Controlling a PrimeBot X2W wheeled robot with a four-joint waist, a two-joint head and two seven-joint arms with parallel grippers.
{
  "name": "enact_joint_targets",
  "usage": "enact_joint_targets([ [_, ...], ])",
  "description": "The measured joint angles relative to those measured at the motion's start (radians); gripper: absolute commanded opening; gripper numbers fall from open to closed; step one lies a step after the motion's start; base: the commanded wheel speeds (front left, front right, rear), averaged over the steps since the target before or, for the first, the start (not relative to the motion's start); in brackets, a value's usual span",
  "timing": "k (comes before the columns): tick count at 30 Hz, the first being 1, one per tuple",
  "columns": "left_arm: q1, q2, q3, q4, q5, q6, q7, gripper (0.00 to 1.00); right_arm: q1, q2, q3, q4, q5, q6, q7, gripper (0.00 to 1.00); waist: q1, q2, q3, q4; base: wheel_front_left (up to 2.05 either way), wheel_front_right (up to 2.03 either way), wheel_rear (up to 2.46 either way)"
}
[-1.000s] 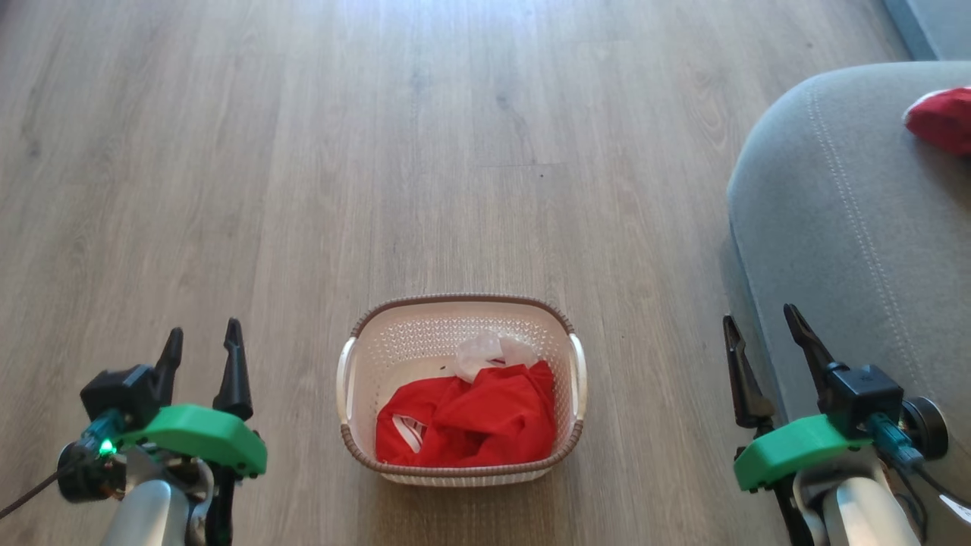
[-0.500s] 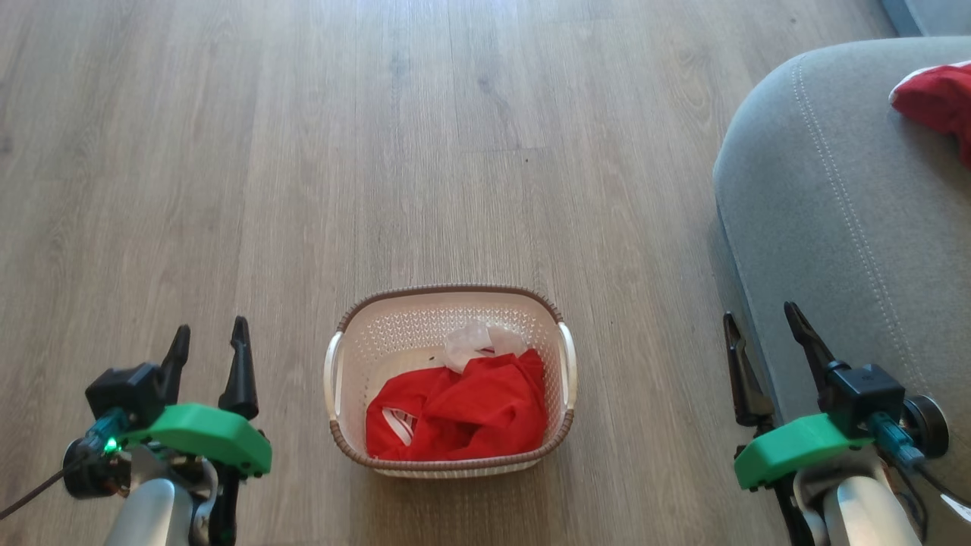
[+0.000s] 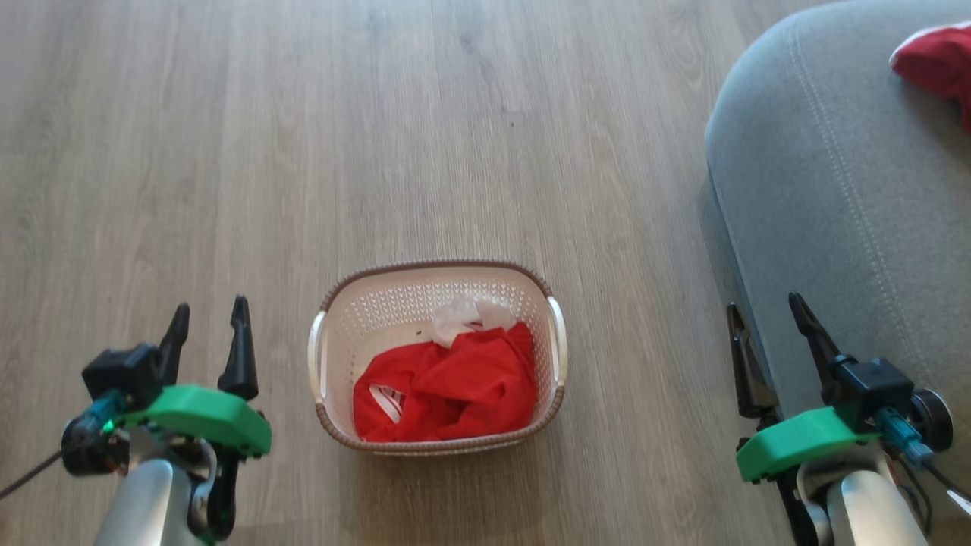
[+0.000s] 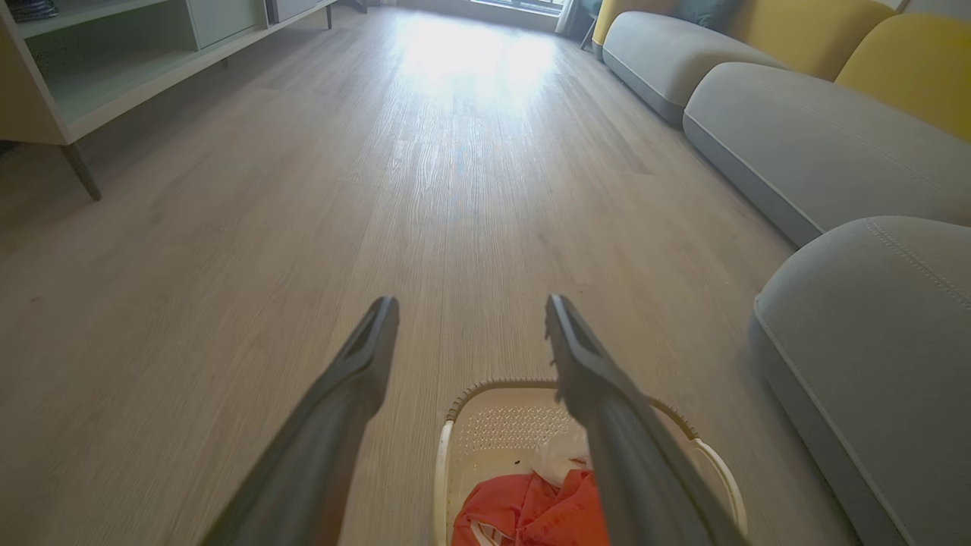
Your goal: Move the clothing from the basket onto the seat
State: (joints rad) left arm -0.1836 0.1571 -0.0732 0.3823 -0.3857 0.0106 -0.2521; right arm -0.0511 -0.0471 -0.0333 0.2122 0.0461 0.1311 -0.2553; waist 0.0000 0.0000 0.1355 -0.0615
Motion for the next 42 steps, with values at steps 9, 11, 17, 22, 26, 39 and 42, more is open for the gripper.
enact_joint_targets([
  [9, -0.078, 0.000, -0.021, -0.007, 0.007, -0.018, 0.000, 1.00, -0.046, 0.000, -0.009, -0.031, 0.008, 0.000, 0.000, 1.00, 0.0001, 0.0000, 0.099, -0.014, 0.00, 0.00, 0.00],
  [11, -0.099, 0.000, -0.024, -0.006, 0.007, -0.027, 0.000, 1.00, -0.056, 0.000, -0.013, -0.038, 0.008, 0.000, 0.000, 1.00, 0.0001, 0.0000, 0.126, -0.015, 0.00, 0.00, 0.00],
  [17, -0.195, 0.005, -0.029, -0.006, 0.007, -0.044, 0.000, 1.00, -0.106, 0.000, -0.021, -0.064, 0.025, 0.000, 0.000, 1.00, 0.0001, 0.0000, 0.227, -0.018, 0.00, 0.00, 0.00],
  [22, -0.276, 0.011, -0.048, -0.004, 0.007, -0.056, 0.002, 1.00, -0.167, 0.000, -0.028, -0.088, 0.035, 0.000, 0.000, 1.00, 0.0003, 0.0000, 0.329, -0.018, 0.00, 0.00, 0.00],
  [26, -0.348, 0.014, -0.056, 0.012, 0.009, -0.062, 0.004, 1.00, -0.212, 0.000, -0.031, -0.103, 0.036, 0.000, 0.000, 1.00, 0.0003, 0.0000, 0.414, -0.018, 0.00, 0.00, 0.00],
  [39, -0.499, 0.020, -0.125, 0.093, 0.051, -0.096, 0.004, 1.00, -0.314, 0.000, -0.025, -0.131, 0.037, 0.000, 0.000, 1.00, 0.0003, -0.0001, 0.614, -0.036, 0.00, 0.00, 0.00],
  [42, -0.508, 0.017, -0.169, 0.138, 0.072, -0.101, 0.021, 1.00, -0.315, 0.000, -0.022, -0.132, 0.046, 0.000, 0.000, 1.00, 0.0000, 0.0000, 0.629, -0.052, 0.00, 0.00, 0.00],
])
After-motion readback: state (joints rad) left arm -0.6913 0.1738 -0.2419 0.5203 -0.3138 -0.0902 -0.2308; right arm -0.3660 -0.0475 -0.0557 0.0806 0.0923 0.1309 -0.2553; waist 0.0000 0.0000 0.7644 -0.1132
